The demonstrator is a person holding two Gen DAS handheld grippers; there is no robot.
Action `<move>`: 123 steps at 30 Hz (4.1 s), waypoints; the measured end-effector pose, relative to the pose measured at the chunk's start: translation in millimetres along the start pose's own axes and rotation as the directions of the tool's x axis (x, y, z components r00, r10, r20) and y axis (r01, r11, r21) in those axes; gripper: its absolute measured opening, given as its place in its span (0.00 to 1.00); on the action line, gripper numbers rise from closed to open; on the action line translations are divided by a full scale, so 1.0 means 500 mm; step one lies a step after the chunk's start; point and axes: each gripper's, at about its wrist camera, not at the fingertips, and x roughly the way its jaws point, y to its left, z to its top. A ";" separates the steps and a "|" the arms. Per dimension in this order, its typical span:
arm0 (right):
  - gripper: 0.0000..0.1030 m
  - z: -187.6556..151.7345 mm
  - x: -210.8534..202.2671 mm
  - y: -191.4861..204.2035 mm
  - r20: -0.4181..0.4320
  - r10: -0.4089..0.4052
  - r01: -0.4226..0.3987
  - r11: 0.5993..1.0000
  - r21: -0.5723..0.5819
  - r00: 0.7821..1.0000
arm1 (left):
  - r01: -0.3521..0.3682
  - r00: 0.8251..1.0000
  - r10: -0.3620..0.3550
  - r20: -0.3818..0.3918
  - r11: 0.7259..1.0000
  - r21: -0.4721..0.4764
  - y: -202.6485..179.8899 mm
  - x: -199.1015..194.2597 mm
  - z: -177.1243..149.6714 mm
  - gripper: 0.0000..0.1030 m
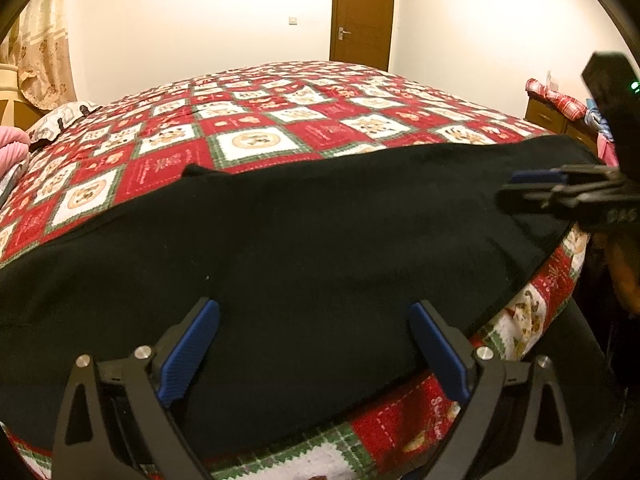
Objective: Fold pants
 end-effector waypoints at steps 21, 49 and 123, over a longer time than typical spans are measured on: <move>0.60 -0.023 -0.008 -0.042 -0.022 -0.002 0.003 0.999 0.049 1.000 | -0.006 1.000 0.006 -0.013 1.000 0.001 -0.004 -0.006 -0.003 0.97; 0.60 -0.218 -0.425 -0.580 0.267 -0.389 0.053 0.644 0.764 0.882 | 0.040 0.999 -0.039 -0.029 0.998 0.043 -0.065 0.034 0.098 0.97; 0.51 -0.058 -0.177 -0.208 0.250 -0.044 -0.001 0.984 0.177 0.967 | 0.355 0.932 -0.358 -0.053 0.933 -0.060 -0.118 0.062 0.148 0.97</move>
